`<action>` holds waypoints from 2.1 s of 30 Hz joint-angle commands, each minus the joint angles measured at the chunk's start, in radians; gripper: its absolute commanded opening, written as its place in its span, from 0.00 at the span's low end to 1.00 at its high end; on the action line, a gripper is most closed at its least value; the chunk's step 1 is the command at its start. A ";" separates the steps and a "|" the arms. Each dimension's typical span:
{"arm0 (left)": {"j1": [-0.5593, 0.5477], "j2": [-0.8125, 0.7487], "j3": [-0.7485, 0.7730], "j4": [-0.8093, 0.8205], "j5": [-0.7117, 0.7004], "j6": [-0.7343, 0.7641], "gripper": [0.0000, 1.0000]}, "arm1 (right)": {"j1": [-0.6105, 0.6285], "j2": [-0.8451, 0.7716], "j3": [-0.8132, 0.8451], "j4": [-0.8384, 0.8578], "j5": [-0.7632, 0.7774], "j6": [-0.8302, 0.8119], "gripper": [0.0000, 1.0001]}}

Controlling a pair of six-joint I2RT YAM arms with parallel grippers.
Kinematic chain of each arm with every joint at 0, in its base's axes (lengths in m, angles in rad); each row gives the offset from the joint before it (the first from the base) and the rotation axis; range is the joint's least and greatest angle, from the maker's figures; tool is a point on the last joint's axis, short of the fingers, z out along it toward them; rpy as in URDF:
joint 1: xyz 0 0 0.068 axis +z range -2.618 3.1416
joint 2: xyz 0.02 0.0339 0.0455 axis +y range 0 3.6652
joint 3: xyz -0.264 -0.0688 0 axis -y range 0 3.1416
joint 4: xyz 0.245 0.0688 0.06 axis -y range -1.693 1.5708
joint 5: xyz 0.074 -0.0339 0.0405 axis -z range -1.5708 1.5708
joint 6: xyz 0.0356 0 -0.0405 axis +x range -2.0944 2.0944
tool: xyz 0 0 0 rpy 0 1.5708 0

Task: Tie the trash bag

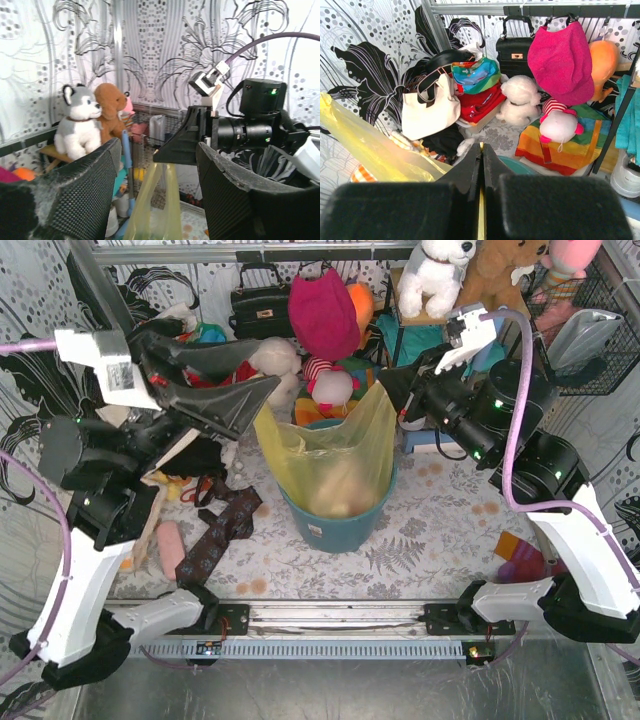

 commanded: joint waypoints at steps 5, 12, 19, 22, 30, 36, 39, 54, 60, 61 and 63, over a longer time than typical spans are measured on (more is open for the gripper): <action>-0.038 0.167 0.132 -0.006 0.098 -0.117 0.76 | 0.005 -0.001 0.048 0.025 -0.012 0.029 0.00; -0.217 0.215 0.074 0.040 0.003 -0.054 0.78 | 0.005 0.008 0.064 0.022 -0.017 0.038 0.00; -0.339 0.150 -0.171 0.201 -0.191 0.071 0.84 | 0.005 0.007 0.059 0.023 -0.020 0.045 0.00; -0.345 0.114 -0.316 0.336 -0.247 0.128 0.86 | 0.005 0.007 0.059 0.024 -0.024 0.047 0.00; -0.347 0.159 -0.419 0.552 -0.236 0.219 0.98 | 0.004 0.003 0.054 0.020 -0.038 0.054 0.00; -0.347 0.224 -0.395 0.635 -0.218 0.217 0.98 | 0.004 -0.007 0.040 0.021 -0.040 0.060 0.00; -0.347 0.254 -0.376 0.656 -0.233 0.220 0.98 | 0.005 -0.008 0.038 0.020 -0.045 0.062 0.00; -0.344 0.370 -0.259 0.631 -0.197 0.217 0.85 | 0.004 0.014 0.060 -0.005 -0.078 0.084 0.00; -0.344 0.353 -0.341 0.667 -0.208 0.183 0.66 | 0.005 0.003 0.077 -0.041 -0.067 0.093 0.00; -0.343 0.352 -0.351 0.669 -0.214 0.178 0.63 | 0.004 0.000 0.077 -0.045 -0.063 0.093 0.00; -0.343 0.351 -0.367 0.668 -0.212 0.177 0.60 | 0.004 -0.004 0.081 -0.055 -0.056 0.095 0.00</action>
